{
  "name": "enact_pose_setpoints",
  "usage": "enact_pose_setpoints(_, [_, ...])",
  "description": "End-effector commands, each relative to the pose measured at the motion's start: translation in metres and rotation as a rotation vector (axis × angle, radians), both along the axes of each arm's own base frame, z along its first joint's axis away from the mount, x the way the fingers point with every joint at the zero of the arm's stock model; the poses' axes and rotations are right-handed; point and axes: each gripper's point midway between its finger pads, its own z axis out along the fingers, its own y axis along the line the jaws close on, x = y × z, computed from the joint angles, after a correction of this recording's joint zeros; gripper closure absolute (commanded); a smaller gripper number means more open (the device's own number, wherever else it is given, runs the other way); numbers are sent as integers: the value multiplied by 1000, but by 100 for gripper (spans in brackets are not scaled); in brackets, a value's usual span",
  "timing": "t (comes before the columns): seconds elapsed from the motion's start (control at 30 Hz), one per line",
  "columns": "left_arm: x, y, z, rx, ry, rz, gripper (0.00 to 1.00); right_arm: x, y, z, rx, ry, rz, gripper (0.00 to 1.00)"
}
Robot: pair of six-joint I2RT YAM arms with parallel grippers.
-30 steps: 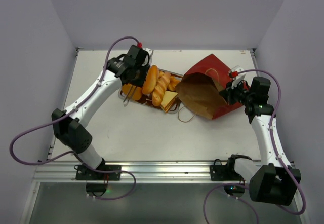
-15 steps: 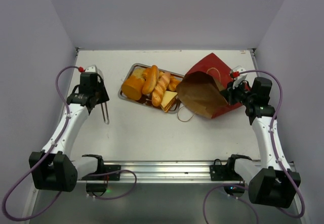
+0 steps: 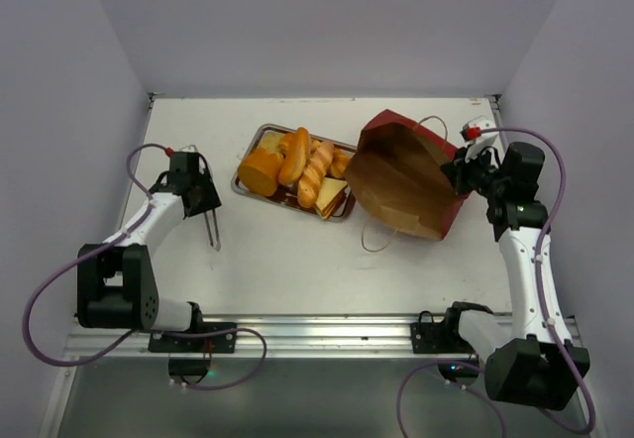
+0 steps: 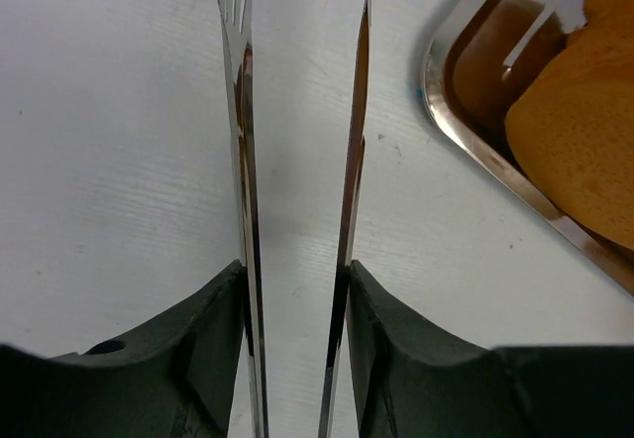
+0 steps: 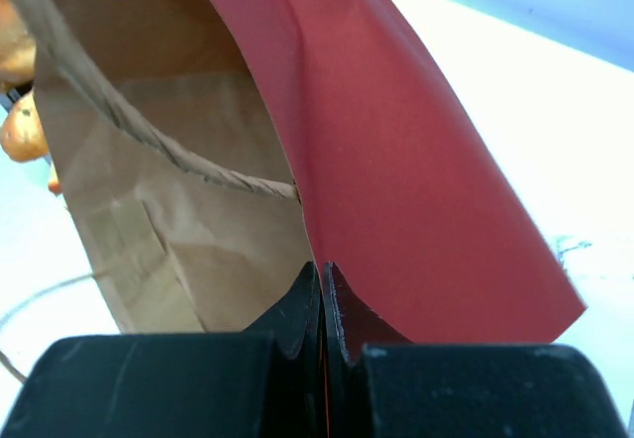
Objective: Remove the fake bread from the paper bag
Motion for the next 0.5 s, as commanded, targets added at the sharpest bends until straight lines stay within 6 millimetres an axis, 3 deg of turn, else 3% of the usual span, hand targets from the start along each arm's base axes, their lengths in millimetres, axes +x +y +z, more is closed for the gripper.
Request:
enact_pose_setpoints(0.0, [14, 5, -12, 13, -16, -15, 54, 3, -6, 40, 7, -81, -41, 100])
enact_pose_setpoints(0.23, [6, 5, -41, 17, 65, -35, 42, 1, 0, 58, 71, -72, -39, 100])
enact_pose_setpoints(0.4, [6, 1, -41, 3, 64, -49, 34, 2, -2, 75, 139, -61, -104, 100])
enact_pose_setpoints(0.47, [6, 2, -38, 3, 60, -46, 25, 2, -5, 80, 162, -53, -139, 100])
